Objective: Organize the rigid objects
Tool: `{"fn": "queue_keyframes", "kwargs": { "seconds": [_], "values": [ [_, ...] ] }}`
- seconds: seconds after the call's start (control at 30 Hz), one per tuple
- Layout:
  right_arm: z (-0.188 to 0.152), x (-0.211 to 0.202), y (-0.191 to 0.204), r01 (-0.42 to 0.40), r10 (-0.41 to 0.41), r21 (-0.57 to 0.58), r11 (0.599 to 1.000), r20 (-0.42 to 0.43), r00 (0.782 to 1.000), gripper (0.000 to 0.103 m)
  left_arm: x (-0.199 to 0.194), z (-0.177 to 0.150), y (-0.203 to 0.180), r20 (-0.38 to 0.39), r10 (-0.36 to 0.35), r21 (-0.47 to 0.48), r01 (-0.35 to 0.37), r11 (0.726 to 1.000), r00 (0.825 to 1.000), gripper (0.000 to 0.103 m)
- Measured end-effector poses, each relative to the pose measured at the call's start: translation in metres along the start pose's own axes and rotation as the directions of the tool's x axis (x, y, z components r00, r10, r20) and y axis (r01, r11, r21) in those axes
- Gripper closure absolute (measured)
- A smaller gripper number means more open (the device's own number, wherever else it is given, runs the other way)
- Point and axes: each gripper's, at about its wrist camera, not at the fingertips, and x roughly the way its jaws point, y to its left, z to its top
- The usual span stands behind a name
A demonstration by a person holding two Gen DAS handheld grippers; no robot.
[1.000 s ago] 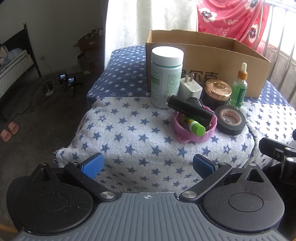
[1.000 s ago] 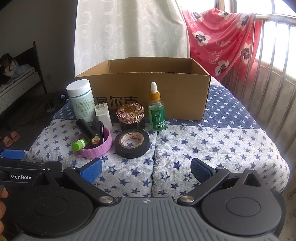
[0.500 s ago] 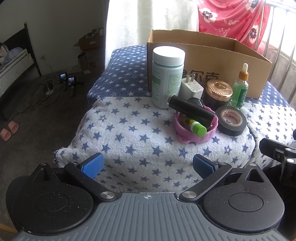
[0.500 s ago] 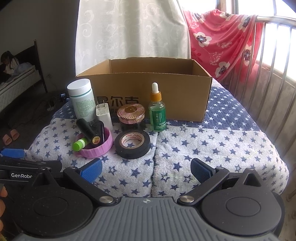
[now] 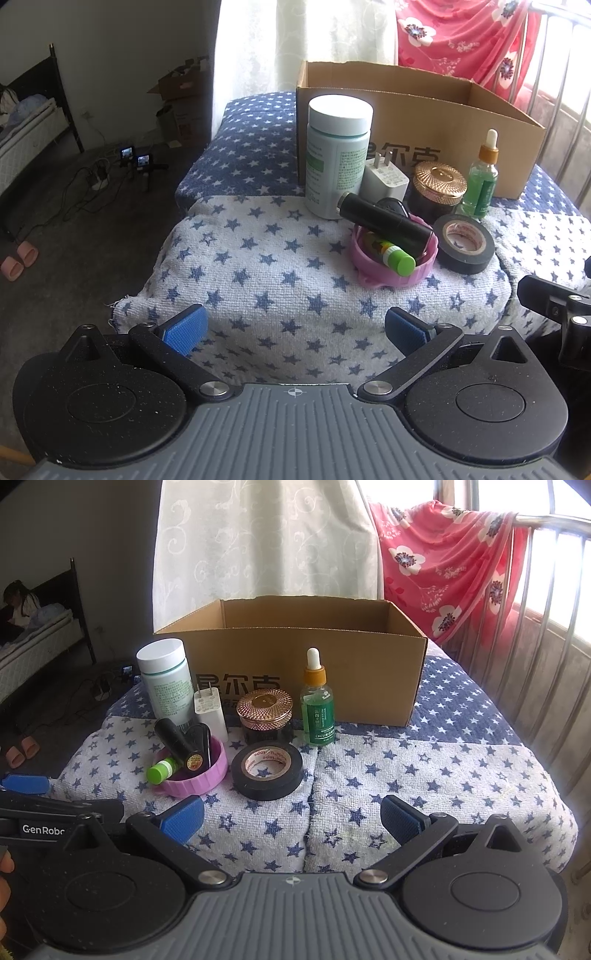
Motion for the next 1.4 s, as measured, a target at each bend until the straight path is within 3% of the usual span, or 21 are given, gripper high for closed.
{"fn": "queue_keyframes", "kwargs": {
  "seconds": [1.07,1.27,1.4],
  "values": [
    [-0.006,0.008,-0.008,-0.008,0.008,0.042,0.999,-0.005,1.0,0.0,0.008,-0.004,-0.005,-0.022,-0.002,0.019,0.002,1.0,1.0,0.0],
    [-0.011,0.015,-0.018,-0.043,0.042,0.095,0.995,0.012,0.999,0.0,0.016,-0.008,-0.011,-0.01,-0.034,0.042,0.034,0.999,0.999,0.0],
    [-0.015,0.017,-0.028,-0.094,0.085,0.142,0.985,0.072,0.994,0.0,0.02,-0.011,-0.018,0.028,-0.07,0.079,0.067,0.995,0.997,0.0]
  ]
}}
